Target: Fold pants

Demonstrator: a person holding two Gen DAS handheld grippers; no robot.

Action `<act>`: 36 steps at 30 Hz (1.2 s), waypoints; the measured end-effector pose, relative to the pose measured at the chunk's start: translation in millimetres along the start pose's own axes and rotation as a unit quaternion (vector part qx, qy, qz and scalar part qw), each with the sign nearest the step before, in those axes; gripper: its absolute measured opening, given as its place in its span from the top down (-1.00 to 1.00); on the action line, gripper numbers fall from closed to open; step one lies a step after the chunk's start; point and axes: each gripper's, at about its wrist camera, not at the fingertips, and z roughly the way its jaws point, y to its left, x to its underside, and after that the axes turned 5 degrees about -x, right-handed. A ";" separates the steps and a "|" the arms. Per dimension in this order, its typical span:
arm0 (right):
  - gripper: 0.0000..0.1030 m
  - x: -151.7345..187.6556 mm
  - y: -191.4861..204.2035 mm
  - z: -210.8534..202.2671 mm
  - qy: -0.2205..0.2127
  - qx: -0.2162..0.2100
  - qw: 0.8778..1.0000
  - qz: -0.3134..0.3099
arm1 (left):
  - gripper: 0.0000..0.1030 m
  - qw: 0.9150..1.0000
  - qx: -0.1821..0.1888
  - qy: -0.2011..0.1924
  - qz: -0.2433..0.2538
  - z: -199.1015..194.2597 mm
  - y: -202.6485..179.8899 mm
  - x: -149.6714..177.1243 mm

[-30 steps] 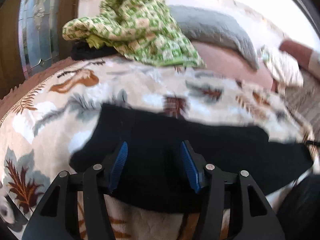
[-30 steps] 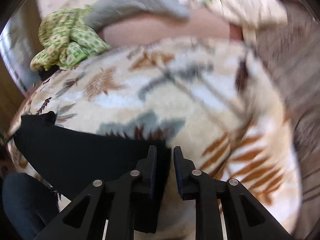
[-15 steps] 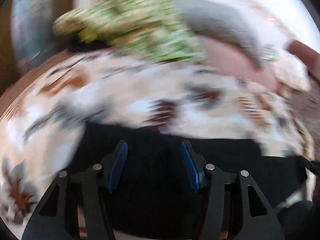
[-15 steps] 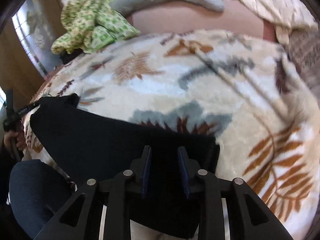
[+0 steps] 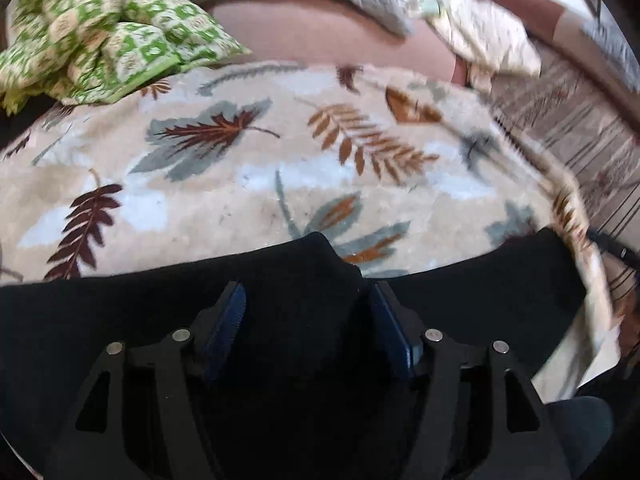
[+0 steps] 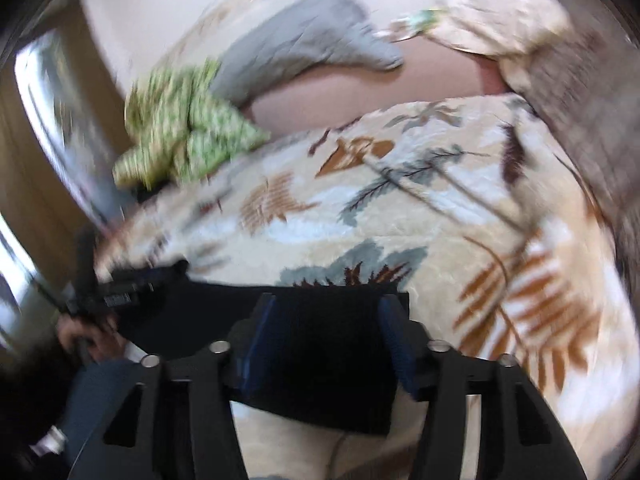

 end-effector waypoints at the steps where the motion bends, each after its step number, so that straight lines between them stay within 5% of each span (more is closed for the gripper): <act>1: -0.12 4.9 -6.1 -9.0 -0.015 -0.017 0.999 0.032 | -0.28 1.000 0.004 -0.013 -0.014 -8.0 9.4 3.6; 5: -0.13 28.7 -23.3 -26.6 -0.050 -0.056 0.987 0.145 | -0.41 0.993 -0.020 -0.084 -0.076 -41.2 47.4 33.3; 9: -0.18 58.3 -26.7 -18.0 -0.036 -0.086 0.970 0.225 | -0.50 0.988 -0.043 -0.092 -0.117 -28.8 71.2 58.9; 13: -0.16 79.6 -38.8 -1.6 -0.008 -0.063 0.953 0.295 | -0.74 0.988 -0.065 -0.125 -0.067 -28.6 53.2 68.3; 19: -0.16 77.1 -55.5 5.5 -0.045 -0.065 0.935 0.346 | -0.84 0.989 -0.067 -0.122 -0.052 -24.4 49.6 68.1; 24: -0.16 73.1 -54.9 7.2 -0.052 -0.049 0.938 0.338 | -0.85 0.989 -0.063 -0.125 -0.054 -26.1 50.6 70.4; 30: 0.63 80.7 -63.2 3.9 -0.039 -0.020 0.938 0.345 | -0.86 0.989 -0.062 -0.126 -0.053 -26.4 50.5 70.8; 36: 0.68 75.0 -47.4 4.8 -0.034 0.027 0.958 0.284 | -0.89 0.989 -0.061 -0.127 -0.054 -26.2 49.8 71.2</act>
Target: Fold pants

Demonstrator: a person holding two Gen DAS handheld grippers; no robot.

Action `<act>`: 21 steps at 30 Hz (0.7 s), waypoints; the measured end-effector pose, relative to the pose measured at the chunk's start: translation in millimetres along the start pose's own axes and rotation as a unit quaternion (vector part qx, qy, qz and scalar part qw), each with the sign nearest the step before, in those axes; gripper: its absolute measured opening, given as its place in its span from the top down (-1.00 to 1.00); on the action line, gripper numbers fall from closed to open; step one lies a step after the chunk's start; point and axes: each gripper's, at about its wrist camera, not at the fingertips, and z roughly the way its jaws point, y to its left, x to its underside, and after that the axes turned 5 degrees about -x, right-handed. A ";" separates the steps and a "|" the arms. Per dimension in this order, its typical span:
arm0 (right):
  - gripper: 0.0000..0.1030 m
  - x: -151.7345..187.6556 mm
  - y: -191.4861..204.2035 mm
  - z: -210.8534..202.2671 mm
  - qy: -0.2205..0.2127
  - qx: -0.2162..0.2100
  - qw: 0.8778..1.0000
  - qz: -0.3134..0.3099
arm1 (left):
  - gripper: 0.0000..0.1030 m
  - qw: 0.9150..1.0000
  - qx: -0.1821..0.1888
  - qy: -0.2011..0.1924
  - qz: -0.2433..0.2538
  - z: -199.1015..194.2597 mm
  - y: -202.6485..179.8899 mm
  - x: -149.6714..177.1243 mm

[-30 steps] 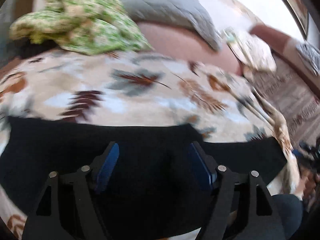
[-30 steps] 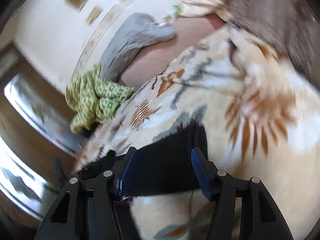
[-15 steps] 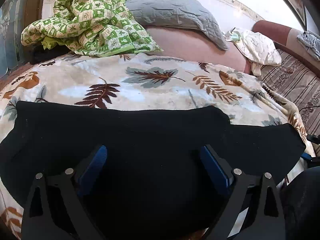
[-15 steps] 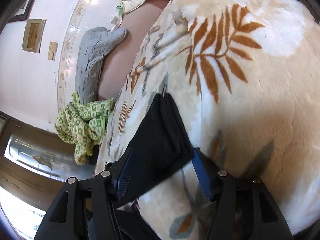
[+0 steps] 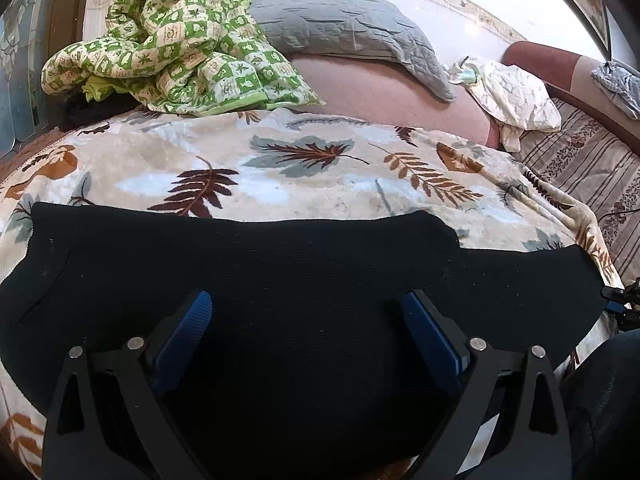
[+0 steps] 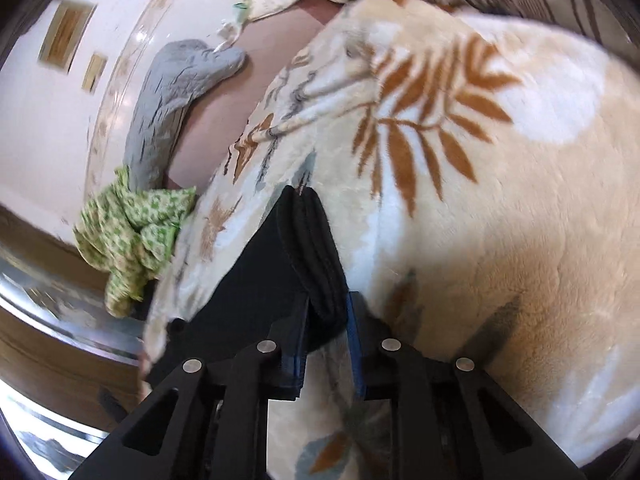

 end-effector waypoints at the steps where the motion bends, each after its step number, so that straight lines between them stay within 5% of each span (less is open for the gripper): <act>1: 0.68 0.7 3.2 0.3 -0.002 0.008 1.000 -0.009 | -0.90 1.000 0.000 0.000 0.000 0.0 -0.1 0.1; 8: 0.83 4.2 27.8 -6.3 -0.006 0.031 0.996 -0.085 | -0.91 1.000 0.004 -0.002 0.000 -1.7 -0.7 -1.3; 13: 0.84 12.4 62.4 -9.2 0.005 -0.055 0.987 -0.149 | -0.91 1.000 0.005 -0.002 0.000 -1.6 -0.4 -0.3; 16: 0.84 25.6 104.7 -0.6 0.049 -0.136 0.965 -0.219 | -0.91 1.000 0.006 -0.004 0.000 -2.0 -0.3 -0.5; 21: 0.85 51.6 183.6 40.3 0.148 -0.190 0.920 -0.309 | -0.91 1.000 0.025 -0.010 -0.014 -4.0 4.4 -2.3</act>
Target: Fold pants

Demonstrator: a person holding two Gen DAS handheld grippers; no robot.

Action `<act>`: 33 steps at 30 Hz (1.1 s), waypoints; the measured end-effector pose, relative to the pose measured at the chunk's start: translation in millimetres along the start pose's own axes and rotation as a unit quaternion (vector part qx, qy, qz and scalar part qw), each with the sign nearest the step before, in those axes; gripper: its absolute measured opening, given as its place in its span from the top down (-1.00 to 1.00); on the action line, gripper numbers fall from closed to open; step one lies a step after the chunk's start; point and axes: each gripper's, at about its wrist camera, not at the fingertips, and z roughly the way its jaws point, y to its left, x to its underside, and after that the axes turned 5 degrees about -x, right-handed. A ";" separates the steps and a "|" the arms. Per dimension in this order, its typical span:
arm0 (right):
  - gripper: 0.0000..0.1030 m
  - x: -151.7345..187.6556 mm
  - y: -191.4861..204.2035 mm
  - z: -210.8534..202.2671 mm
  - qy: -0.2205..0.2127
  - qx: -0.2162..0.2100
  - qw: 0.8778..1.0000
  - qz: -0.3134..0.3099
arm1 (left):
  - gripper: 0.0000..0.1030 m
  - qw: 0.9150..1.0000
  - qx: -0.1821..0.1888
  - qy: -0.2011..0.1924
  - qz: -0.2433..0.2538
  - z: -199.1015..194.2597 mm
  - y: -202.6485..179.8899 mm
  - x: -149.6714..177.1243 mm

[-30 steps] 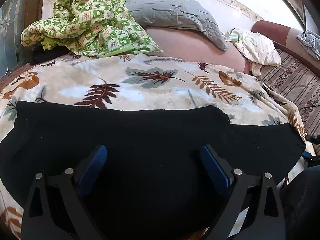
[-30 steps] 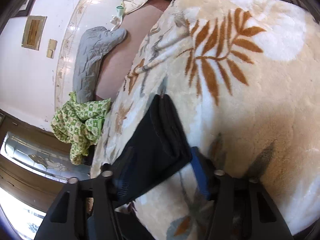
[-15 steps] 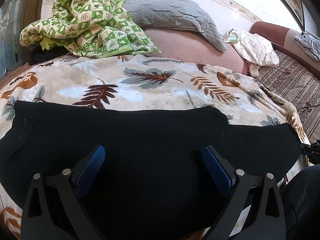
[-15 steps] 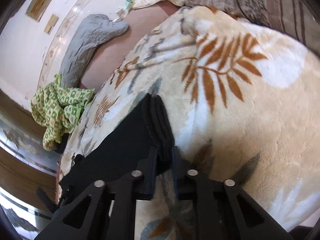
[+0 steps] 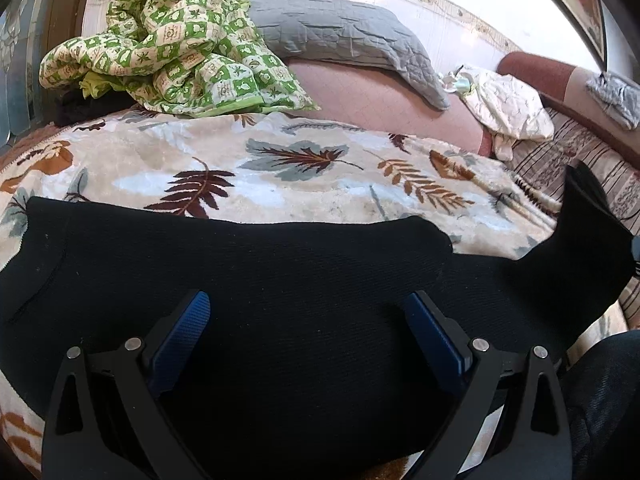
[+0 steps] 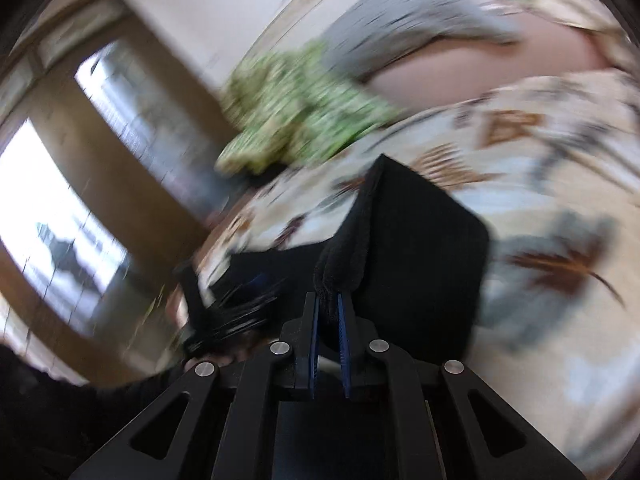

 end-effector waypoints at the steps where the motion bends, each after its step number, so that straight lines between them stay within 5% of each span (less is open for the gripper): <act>1: 0.85 -9.4 10.0 17.5 0.027 -0.002 1.000 -0.013 | -0.91 1.000 0.003 -0.002 -0.003 -0.5 1.1 1.0; 9: 0.85 -48.3 54.1 116.2 0.192 0.023 0.975 -0.112 | -0.91 0.998 0.024 -0.030 -0.058 -13.9 19.3 -0.8; 18: 0.85 -31.3 81.9 170.0 0.274 0.036 0.944 -0.178 | -0.93 0.996 -0.013 -0.042 -0.080 -12.4 31.3 2.0; 24: 0.84 -16.1 89.0 206.1 0.354 0.057 0.908 -0.215 | -0.97 0.996 -0.007 -0.043 -0.080 -11.9 33.0 5.5; 26: 0.65 -11.9 88.8 210.8 0.375 0.049 0.900 -0.218 | -0.98 0.996 -0.008 -0.037 -0.077 -10.2 32.1 3.6; 29: 0.35 -15.3 91.7 195.4 0.359 0.023 0.908 -0.214 | -0.99 0.997 -0.015 -0.020 -0.070 -10.1 28.5 -1.5; 33: -0.09 -28.4 81.9 123.8 0.267 -0.002 0.942 -0.205 | -0.99 0.997 0.002 -0.031 -0.074 -28.5 25.9 -14.8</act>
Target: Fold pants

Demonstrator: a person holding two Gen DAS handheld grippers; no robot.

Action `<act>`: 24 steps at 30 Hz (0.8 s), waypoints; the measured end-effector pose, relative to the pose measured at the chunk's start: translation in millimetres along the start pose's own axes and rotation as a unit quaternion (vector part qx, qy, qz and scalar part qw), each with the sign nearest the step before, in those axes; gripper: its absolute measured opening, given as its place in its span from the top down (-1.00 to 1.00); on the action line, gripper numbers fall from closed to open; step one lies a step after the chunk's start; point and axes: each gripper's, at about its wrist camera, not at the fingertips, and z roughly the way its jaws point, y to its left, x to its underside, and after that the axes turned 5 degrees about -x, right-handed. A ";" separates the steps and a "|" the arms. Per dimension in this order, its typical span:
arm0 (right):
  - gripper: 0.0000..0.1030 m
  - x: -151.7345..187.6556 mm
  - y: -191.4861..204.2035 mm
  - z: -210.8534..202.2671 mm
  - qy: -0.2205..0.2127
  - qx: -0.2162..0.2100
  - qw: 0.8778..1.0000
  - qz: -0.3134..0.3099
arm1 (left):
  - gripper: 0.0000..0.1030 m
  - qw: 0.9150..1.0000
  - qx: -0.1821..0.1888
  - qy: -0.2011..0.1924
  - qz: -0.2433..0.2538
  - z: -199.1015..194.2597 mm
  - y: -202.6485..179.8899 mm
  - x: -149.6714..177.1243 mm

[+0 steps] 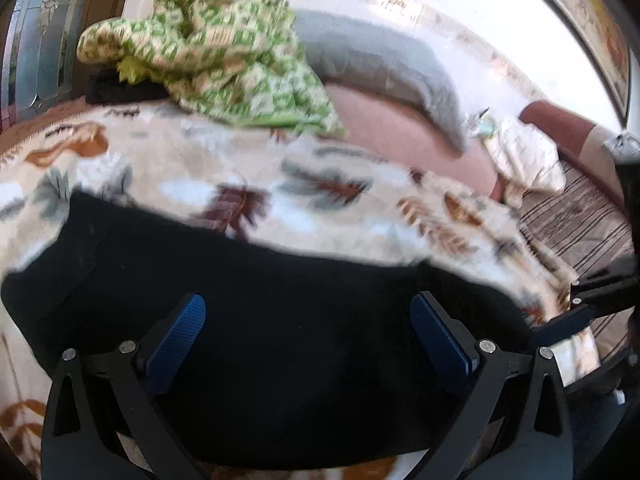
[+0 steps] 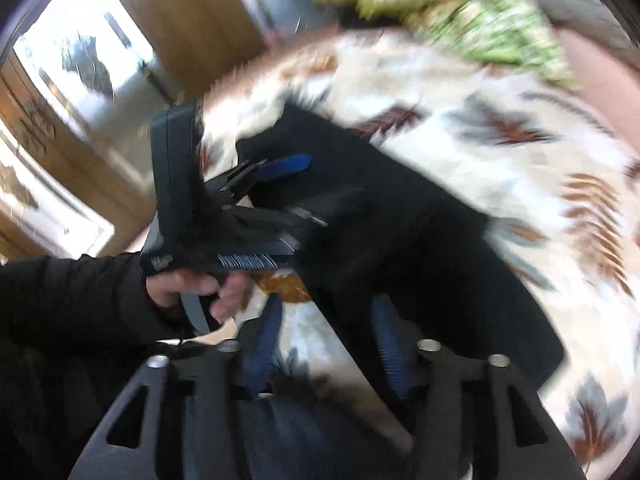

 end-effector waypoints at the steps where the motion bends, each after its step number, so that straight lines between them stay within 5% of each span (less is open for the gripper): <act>1: -0.15 15.6 -8.2 -19.6 -0.025 0.021 0.999 0.009 | -0.99 1.000 0.016 -0.015 0.008 -8.2 -4.8 -5.0; 4: -0.15 63.4 -40.1 -61.8 -0.086 0.086 0.991 0.048 | -0.99 0.993 0.075 -0.036 0.083 -20.6 -36.8 -18.7; 7: -0.13 106.7 -73.5 -88.0 -0.162 0.131 0.973 0.098 | -0.99 0.975 0.142 -0.016 0.171 -8.3 -80.6 -24.4; 9: 0.28 127.6 -89.9 -92.3 -0.202 0.164 0.957 0.130 | -0.84 0.970 0.150 0.002 0.192 6.9 -99.5 -24.2; 10: 0.78 130.0 -95.7 -87.9 -0.194 0.176 0.955 0.142 | -0.17 0.968 0.152 0.017 0.198 14.1 -105.0 -23.7; 11: 1.00 126.4 -99.1 -83.1 -0.175 0.189 0.956 0.142 | 0.45 0.966 0.145 0.053 0.207 30.3 -113.2 -21.9; 12: 1.00 120.0 -95.4 -77.0 -0.162 0.201 0.959 0.119 | 1.00 0.965 0.132 0.080 0.213 41.9 -117.1 -19.4; 15: 1.00 100.0 -79.3 -64.8 -0.178 0.173 0.967 0.064 | 1.00 0.962 0.109 0.125 0.215 63.8 -109.8 -0.8; 18: 1.00 82.7 -86.1 -47.1 -0.180 0.148 0.970 0.066 | 0.99 0.966 0.110 0.121 0.200 57.6 -98.3 12.4; 22: 1.00 67.4 -106.7 8.7 -0.099 0.159 0.980 0.069 | 0.98 0.969 0.100 0.099 0.205 54.4 -95.9 23.4; 24: 1.00 67.1 -110.2 10.9 -0.106 0.152 0.979 0.082 | 0.97 0.970 0.101 0.099 0.197 61.9 -97.3 19.8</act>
